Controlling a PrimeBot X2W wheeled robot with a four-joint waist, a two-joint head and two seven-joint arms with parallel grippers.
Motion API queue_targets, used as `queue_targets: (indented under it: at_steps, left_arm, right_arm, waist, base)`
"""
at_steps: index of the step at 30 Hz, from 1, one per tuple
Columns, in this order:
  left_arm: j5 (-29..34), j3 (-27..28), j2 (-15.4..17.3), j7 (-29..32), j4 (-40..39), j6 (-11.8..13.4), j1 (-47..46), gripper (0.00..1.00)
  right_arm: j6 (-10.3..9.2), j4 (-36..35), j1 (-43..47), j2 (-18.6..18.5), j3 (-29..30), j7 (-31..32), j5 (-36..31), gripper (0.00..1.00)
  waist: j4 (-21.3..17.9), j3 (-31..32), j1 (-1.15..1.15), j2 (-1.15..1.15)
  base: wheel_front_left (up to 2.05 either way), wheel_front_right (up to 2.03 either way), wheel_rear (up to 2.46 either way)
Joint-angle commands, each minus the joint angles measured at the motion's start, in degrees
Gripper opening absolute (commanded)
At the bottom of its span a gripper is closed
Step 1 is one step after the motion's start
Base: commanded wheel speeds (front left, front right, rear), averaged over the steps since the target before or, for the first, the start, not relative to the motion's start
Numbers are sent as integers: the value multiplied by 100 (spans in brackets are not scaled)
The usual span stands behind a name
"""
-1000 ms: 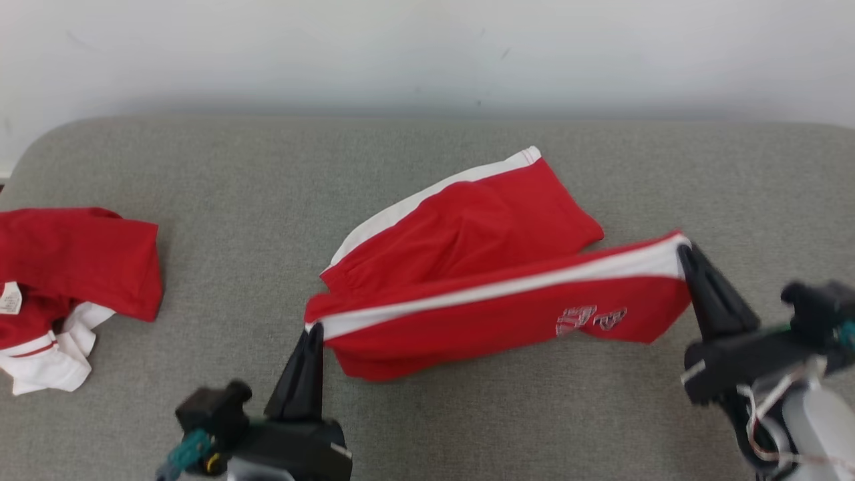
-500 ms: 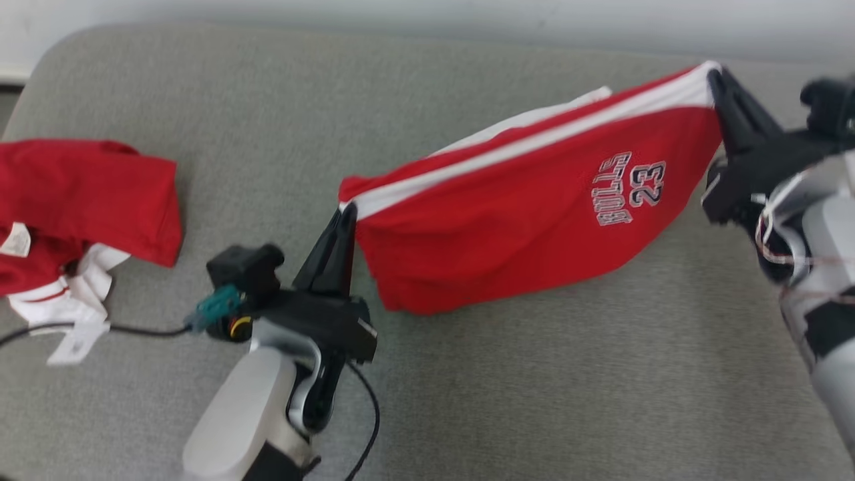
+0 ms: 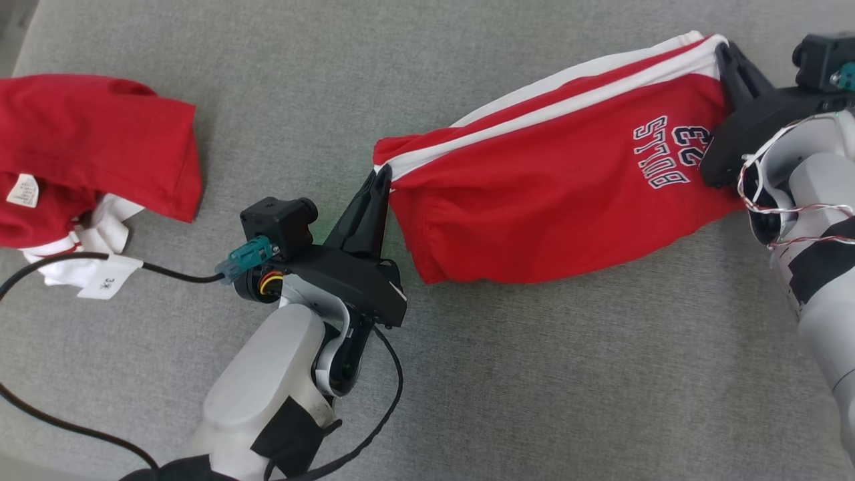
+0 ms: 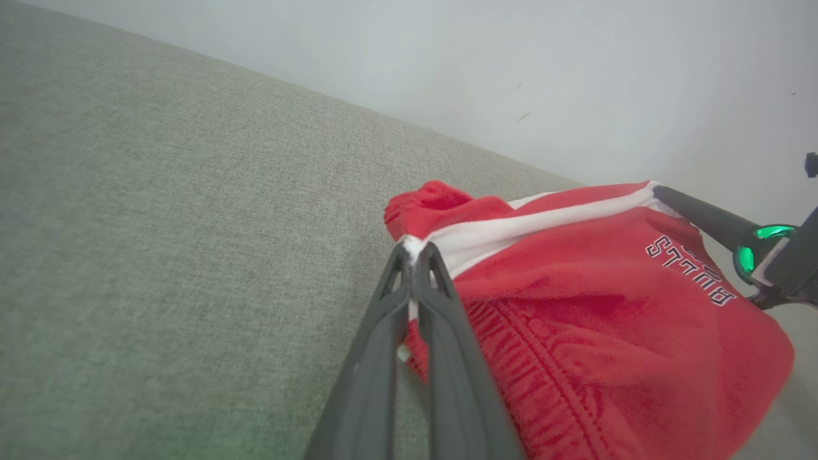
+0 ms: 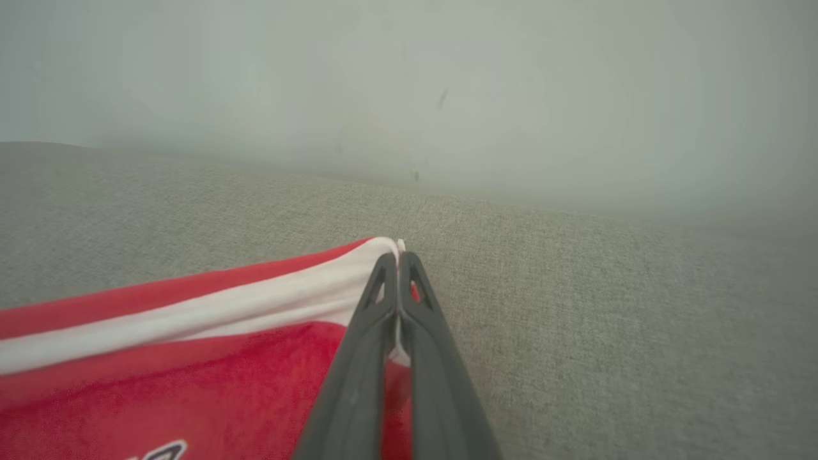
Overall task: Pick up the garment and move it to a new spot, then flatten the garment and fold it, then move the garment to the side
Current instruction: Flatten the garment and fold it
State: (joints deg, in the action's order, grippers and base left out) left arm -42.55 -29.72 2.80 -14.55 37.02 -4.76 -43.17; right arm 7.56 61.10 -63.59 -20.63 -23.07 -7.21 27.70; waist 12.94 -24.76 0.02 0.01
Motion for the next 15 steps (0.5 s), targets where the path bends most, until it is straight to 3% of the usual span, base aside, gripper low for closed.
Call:
queue_targets:
  at_steps: [1,2,3,4,5,15]
  left_arm:
    - [-58,-32,20,-53,31,13,-81,0]
    - [-96,-70,17,-56,63,26,-82,0]
    - [-137,-95,16,-53,86,30,-93,0]
    - [-144,-108,19,-60,111,53,-107,60]
    - [-158,-114,18,-66,140,65,-110,100]
    - [239,404,16,-67,-460,113,633,100]
  right_arm:
    - [-16,82,-94,21,-27,-64,10,0]
    - [-16,161,-130,37,-59,-146,18,12]
    - [-16,207,-157,39,-80,-251,33,38]
    - [-16,272,-141,67,-109,-308,51,100]
    - [-16,341,-122,95,-143,-354,76,100]
    - [-16,305,381,-22,-360,-748,681,100]
  waist:
    - [85,-82,-2,-1]
    - [83,-75,-2,-1]
    - [79,-61,-2,-1]
    - [63,-36,-2,-1]
    - [45,-4,-2,-1]
    - [-134,654,-2,-1]
  base:
    - [0,0,0]
    - [0,0,0]
    - [0,0,0]
    - [0,0,0]
    - [0,0,0]
    - [0,0,0]
